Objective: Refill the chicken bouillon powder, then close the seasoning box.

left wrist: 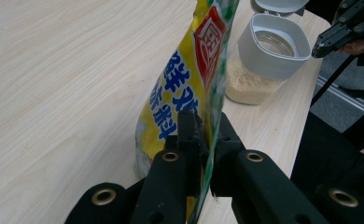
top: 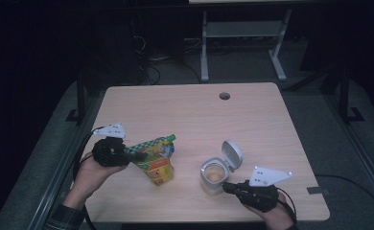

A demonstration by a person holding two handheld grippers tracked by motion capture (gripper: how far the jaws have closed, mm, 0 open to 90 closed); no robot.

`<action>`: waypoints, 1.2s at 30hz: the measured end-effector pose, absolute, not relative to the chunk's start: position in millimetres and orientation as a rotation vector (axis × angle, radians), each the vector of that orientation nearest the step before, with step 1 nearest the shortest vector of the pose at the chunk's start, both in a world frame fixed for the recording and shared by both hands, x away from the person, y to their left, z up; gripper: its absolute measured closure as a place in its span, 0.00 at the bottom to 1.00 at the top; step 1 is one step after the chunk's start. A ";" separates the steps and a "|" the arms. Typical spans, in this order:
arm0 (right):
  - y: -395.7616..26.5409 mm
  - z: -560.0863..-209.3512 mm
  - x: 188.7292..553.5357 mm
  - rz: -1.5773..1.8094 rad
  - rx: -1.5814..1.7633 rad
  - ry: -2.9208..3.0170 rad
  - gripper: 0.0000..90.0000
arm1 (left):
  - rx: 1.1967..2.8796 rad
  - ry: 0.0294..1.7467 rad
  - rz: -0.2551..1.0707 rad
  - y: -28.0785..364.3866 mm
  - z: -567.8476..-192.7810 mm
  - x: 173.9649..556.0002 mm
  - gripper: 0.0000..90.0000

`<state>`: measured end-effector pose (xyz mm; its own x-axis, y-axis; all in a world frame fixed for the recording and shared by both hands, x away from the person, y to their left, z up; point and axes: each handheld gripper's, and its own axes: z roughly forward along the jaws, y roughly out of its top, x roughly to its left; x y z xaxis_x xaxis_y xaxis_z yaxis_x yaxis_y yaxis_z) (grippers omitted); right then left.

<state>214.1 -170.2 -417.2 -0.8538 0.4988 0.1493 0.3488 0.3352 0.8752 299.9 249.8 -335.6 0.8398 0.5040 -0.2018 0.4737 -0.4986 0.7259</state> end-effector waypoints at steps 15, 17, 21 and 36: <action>-175.5 -416.7 215.7 1.530 0.798 2.426 0.98 | 2.136 0.748 0.061 270.6 -351.2 291.7 0.65; -177.3 -417.1 215.9 1.534 0.799 2.418 0.98 | 2.135 0.748 0.061 272.9 -355.3 289.9 0.63; -183.7 -416.7 215.4 1.529 0.827 2.404 0.95 | 2.129 0.746 0.065 276.0 -363.0 286.1 0.57; -214.9 -420.5 217.4 1.458 0.925 2.318 0.79 | 2.142 0.757 0.163 284.2 -408.1 264.3 0.37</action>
